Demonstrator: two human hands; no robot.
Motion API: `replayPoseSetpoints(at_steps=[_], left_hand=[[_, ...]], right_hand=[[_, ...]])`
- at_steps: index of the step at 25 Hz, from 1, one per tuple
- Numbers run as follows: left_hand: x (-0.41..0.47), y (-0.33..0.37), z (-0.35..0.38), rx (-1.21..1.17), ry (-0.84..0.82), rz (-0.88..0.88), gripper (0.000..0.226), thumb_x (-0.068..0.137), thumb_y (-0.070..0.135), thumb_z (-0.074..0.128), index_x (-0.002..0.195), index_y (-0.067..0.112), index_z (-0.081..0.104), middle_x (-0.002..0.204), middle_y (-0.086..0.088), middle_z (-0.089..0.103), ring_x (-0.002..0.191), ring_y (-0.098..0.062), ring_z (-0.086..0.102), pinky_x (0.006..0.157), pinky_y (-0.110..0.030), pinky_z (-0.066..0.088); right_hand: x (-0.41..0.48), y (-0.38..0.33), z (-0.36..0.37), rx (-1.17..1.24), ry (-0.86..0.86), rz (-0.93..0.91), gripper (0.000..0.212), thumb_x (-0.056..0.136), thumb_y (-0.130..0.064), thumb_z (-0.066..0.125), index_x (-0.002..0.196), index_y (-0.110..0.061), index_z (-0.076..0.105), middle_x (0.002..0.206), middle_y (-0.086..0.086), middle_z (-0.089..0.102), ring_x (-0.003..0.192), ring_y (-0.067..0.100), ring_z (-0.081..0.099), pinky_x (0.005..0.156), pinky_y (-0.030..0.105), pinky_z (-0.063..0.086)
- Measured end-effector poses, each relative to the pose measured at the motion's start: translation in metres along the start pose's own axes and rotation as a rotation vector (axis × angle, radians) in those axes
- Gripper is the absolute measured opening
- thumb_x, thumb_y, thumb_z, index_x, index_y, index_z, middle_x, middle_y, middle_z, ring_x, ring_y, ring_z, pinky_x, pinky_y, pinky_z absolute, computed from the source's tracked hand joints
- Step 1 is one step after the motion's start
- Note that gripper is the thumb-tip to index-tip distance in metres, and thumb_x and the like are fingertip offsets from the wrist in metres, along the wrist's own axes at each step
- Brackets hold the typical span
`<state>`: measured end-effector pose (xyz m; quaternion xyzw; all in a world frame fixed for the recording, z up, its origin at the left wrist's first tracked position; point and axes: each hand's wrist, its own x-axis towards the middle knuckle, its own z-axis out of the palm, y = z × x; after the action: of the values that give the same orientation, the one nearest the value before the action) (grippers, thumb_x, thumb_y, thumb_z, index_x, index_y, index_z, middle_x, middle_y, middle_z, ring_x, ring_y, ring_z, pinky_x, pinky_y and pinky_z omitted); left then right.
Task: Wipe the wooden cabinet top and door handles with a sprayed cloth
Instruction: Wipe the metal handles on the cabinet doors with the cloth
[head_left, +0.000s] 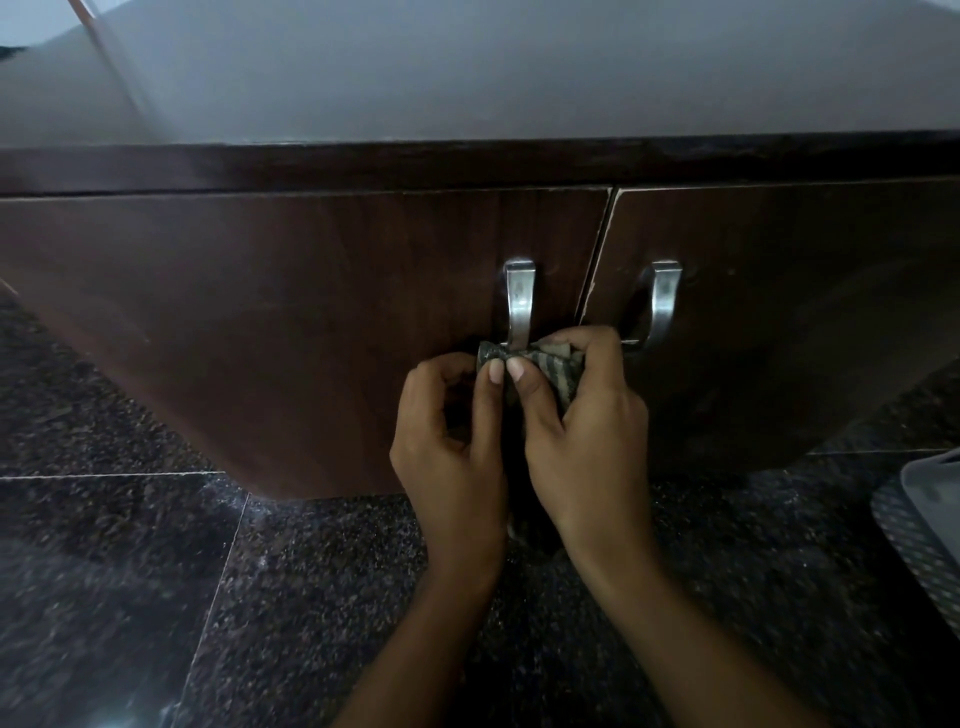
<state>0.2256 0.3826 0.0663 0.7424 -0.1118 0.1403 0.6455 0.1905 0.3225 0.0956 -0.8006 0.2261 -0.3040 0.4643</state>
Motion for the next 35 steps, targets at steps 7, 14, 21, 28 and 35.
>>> replayPoseSetpoints(at_steps=[7,14,21,28,35], left_hand=[[0.017,0.032,0.002,-0.023,0.055,0.113,0.004,0.090,0.025,0.057,0.086,0.022,0.057,0.083,-0.001,0.065,0.077,-0.012,0.060,0.069,-0.022,0.049],[0.010,0.024,-0.001,0.010,0.001,0.122,0.003,0.091,0.025,0.054,0.088,0.024,0.054,0.084,0.000,0.064,0.077,-0.010,0.059,0.068,-0.016,0.046],[-0.003,0.000,0.002,0.030,-0.027,0.004,0.005,0.090,0.026,0.057,0.086,0.024,0.055,0.081,0.008,0.062,0.075,-0.004,0.058,0.064,-0.010,0.044],[0.000,-0.007,0.003,0.090,-0.067,-0.029,0.007,0.090,0.022,0.058,0.083,0.020,0.058,0.079,0.004,0.064,0.071,-0.003,0.057,0.062,-0.012,0.045],[-0.032,-0.006,0.013,-0.090,-0.158,-0.243,0.007,0.089,0.028,0.056,0.083,0.031,0.056,0.074,0.014,0.061,0.071,-0.001,0.059,0.063,-0.015,0.048]], right_hand=[[0.015,-0.029,-0.014,-0.003,0.104,-0.144,0.018,0.090,-0.027,0.058,0.092,-0.026,0.041,0.074,-0.017,0.053,0.067,-0.002,0.057,0.058,0.013,0.048],[0.004,-0.019,-0.008,-0.022,0.087,-0.147,0.013,0.092,-0.027,0.054,0.100,-0.020,0.046,0.085,-0.009,0.058,0.077,0.010,0.063,0.062,0.032,0.055],[0.001,0.005,-0.002,-0.081,-0.016,-0.055,0.017,0.092,-0.027,0.053,0.105,-0.017,0.049,0.084,-0.012,0.055,0.080,0.007,0.061,0.067,0.029,0.055],[0.002,0.010,0.001,-0.121,-0.027,0.002,0.021,0.092,-0.030,0.054,0.107,-0.017,0.048,0.085,-0.008,0.058,0.080,0.013,0.064,0.065,0.030,0.055],[-0.013,0.045,-0.038,0.211,-0.254,0.301,0.029,0.082,-0.036,0.065,0.107,-0.026,0.054,0.096,-0.013,0.066,0.090,0.000,0.064,0.074,0.012,0.052]])
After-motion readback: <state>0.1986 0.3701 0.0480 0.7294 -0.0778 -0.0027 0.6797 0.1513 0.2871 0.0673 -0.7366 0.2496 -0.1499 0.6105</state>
